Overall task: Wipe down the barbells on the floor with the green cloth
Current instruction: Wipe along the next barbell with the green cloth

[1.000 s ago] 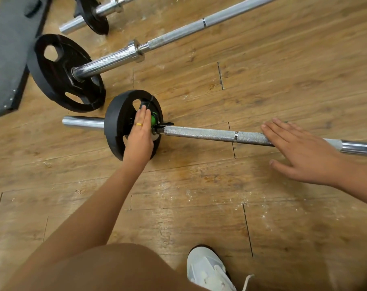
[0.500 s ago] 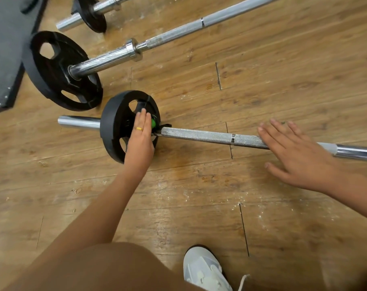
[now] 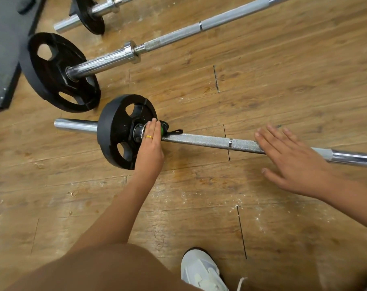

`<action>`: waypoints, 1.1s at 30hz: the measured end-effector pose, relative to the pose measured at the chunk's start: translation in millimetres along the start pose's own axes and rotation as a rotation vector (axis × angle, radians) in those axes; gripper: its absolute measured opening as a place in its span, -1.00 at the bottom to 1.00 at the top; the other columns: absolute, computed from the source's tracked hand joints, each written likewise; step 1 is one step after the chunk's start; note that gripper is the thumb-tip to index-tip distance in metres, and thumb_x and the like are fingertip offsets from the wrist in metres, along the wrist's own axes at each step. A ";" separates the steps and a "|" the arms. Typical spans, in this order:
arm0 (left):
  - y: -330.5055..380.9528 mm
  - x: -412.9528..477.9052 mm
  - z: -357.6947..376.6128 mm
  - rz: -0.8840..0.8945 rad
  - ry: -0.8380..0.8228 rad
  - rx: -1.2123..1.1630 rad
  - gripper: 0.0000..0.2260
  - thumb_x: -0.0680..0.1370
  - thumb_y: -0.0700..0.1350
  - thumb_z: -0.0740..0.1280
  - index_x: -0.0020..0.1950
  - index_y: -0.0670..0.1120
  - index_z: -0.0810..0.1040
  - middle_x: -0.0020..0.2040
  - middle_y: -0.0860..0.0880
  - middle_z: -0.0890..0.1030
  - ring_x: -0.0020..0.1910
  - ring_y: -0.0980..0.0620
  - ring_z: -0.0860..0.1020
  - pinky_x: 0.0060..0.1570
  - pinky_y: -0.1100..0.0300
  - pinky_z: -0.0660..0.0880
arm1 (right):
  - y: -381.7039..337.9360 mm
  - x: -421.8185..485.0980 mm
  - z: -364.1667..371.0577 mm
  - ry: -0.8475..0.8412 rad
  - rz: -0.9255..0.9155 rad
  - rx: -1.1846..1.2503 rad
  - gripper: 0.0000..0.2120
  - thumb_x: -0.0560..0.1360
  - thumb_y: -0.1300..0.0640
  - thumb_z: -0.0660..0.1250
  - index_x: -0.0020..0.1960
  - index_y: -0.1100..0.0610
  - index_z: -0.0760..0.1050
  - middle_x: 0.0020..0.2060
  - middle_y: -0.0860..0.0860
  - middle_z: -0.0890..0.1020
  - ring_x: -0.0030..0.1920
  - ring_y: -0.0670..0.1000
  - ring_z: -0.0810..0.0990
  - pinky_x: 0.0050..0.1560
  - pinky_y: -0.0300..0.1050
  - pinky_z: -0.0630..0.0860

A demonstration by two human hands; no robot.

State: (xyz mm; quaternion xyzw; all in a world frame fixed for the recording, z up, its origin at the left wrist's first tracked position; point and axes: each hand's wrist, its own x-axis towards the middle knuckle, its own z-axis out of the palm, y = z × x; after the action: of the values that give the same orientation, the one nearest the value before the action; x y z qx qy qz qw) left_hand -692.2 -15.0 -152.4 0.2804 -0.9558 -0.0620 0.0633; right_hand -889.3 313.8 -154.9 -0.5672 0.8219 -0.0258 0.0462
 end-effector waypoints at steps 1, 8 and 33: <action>3.0 -0.9 1.2 -0.019 0.015 -0.013 -0.34 0.56 -0.50 0.16 0.64 -0.19 0.11 0.64 -0.12 0.12 0.63 -0.02 0.04 0.54 0.18 -0.02 | -1.0 -0.5 0.6 0.006 0.004 -0.001 -0.20 0.51 -0.19 0.05 0.59 0.28 0.11 0.56 0.20 0.22 0.59 0.17 0.10 0.55 0.14 0.05; 9.7 -2.7 -1.0 0.014 -0.014 -0.001 -0.32 0.52 -0.52 0.11 0.63 -0.22 0.09 0.64 -0.17 0.09 0.64 -0.07 0.01 0.57 0.13 -0.03 | -3.0 -4.8 5.2 0.002 -0.003 -0.016 -0.19 0.52 -0.22 0.04 0.61 0.26 0.07 0.57 0.19 0.20 0.60 0.16 0.08 0.57 0.16 0.06; 22.5 -27.9 -3.7 -0.159 -0.040 -0.065 -0.43 0.62 -0.42 0.08 0.64 -0.20 0.10 0.65 -0.12 0.09 0.64 -0.04 -0.01 0.57 0.10 0.03 | -29.8 -29.3 8.3 0.020 -0.001 0.011 -0.19 0.53 -0.21 0.06 0.60 0.27 0.07 0.59 0.19 0.16 0.61 0.17 0.06 0.56 0.21 0.09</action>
State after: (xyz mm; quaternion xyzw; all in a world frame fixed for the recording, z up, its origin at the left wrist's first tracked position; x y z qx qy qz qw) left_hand -680.2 18.6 -147.7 0.3519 -0.9291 -0.1033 0.0482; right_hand -850.4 330.6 -158.9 -0.5670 0.8219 -0.0359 0.0413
